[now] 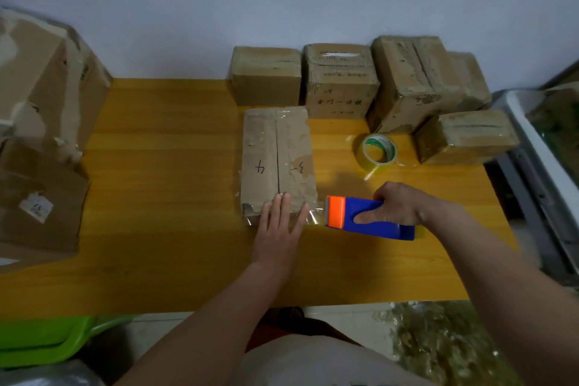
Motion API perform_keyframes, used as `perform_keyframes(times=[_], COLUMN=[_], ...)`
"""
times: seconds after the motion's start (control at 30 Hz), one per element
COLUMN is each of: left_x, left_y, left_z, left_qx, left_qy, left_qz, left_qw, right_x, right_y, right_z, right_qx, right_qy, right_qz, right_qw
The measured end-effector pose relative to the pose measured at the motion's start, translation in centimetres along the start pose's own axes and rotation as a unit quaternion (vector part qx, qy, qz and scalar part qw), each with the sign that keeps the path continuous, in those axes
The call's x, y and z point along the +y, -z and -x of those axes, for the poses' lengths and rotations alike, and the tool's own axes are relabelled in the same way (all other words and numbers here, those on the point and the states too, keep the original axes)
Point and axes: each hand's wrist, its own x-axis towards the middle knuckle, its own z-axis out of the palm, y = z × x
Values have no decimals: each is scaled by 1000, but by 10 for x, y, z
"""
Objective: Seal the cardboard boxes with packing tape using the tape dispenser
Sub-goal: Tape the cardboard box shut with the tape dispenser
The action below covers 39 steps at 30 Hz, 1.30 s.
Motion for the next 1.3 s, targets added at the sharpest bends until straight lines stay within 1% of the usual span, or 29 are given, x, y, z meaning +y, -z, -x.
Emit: perform_keyframes(times=[0.17, 0.27, 0.37, 0.43, 0.5, 0.7, 0.9, 1.13, 1.23, 1.3], left_x=[-3, -7, -9, -7, -6, 1, 11, 11, 9, 8], left_y=[0, 0, 0, 0, 0, 3, 6, 7, 7, 6], left_z=[-6, -9, -9, -10, -11, -10, -12, -12, -10, -11], left_qx=[-13, -20, -29, -29, -30, -39, -45, -47, -57, -60], left_qy=[-18, -30, -26, -21, -18, 5, 37, 39, 39, 45], left_qz=[-33, -36, -29, -27, -29, -31, -33, -23, 0, 8], left_qw=[999, 999, 999, 999, 999, 999, 998, 998, 998, 997], right_x=[6, 12, 18, 20, 18, 12, -17, -54, -42, -16], right_y=[-1, 2, 10, 13, 11, 4, 3, -10, -12, -8], right_z=[0, -1, 3, 3, 0, -1, 6, 2, 0, 0], right_qx=[-17, -32, -47, -40, -33, -55, 2, 90, 115, 140], right_qy=[6, 8, 7, 3, -7, -46, -65, -62, -82, -107], right_qz=[-29, -28, -36, -39, -23, 6, 96, 216, 269, 266], right_qw=[999, 999, 998, 998, 999, 997, 993, 970, 953, 948])
